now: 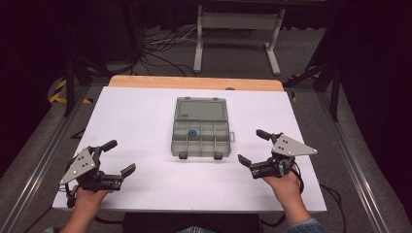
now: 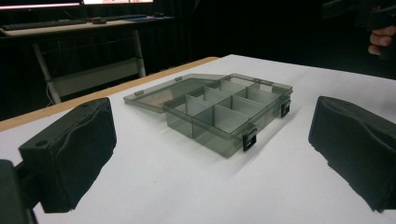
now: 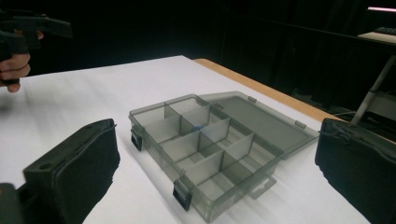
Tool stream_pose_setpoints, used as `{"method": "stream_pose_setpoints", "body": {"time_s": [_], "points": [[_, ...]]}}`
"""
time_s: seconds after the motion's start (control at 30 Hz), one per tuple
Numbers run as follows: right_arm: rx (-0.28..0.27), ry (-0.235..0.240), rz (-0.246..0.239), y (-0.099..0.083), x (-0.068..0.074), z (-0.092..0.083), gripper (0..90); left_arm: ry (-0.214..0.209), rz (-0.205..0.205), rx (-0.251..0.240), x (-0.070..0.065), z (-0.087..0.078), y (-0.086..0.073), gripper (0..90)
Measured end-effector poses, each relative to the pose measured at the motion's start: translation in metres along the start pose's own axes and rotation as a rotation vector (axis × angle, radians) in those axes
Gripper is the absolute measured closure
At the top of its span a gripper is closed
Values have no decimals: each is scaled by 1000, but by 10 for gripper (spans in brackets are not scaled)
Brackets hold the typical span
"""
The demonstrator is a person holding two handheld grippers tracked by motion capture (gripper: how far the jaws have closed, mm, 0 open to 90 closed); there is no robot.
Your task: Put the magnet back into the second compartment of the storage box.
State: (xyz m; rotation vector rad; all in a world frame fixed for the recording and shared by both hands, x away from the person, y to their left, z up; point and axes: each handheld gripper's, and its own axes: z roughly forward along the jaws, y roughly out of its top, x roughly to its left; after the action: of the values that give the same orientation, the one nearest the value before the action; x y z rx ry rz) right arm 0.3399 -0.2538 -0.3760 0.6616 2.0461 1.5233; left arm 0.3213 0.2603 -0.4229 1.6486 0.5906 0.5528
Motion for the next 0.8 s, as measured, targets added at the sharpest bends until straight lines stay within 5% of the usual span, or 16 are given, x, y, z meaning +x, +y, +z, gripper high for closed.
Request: {"method": "stream_pose_setpoints", "body": {"time_s": [0.8], "points": [[-16, -38, 3, -57, 0, -10, 0, -8, -12, -19, -1, 0, -4, 8]]}}
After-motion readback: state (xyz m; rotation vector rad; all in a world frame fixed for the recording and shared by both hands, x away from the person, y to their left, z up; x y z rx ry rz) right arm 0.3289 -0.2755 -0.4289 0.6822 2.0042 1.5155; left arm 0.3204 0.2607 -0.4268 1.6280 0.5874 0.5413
